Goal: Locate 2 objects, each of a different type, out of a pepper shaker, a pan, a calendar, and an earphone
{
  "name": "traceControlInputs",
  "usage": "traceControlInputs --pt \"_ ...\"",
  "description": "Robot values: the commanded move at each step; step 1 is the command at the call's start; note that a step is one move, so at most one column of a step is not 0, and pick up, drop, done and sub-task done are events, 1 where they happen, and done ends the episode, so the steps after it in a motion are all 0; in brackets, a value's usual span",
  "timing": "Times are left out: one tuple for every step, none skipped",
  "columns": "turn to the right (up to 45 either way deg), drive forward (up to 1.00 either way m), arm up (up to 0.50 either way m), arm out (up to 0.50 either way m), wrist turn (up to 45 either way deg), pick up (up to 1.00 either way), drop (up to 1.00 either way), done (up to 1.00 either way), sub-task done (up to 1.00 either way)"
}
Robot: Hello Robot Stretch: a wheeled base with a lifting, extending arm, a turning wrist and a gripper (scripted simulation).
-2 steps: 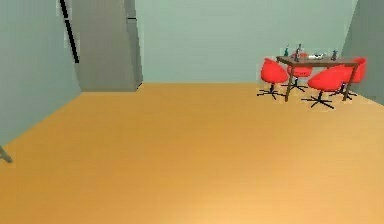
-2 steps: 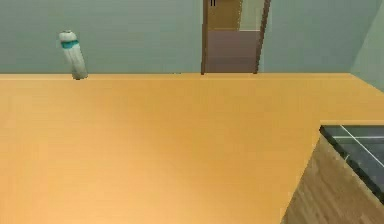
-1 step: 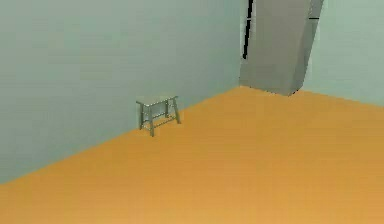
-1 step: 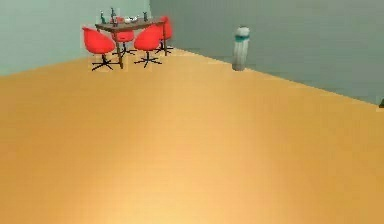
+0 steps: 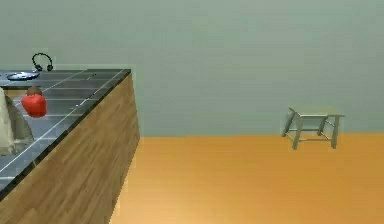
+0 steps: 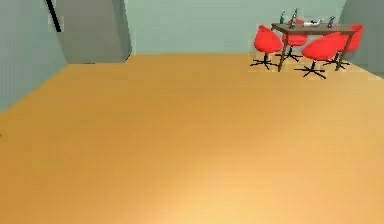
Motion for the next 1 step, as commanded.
traceControlInputs --pt "0.0 1.0 0.0 0.0 0.0 0.0 0.0 0.0 0.0"
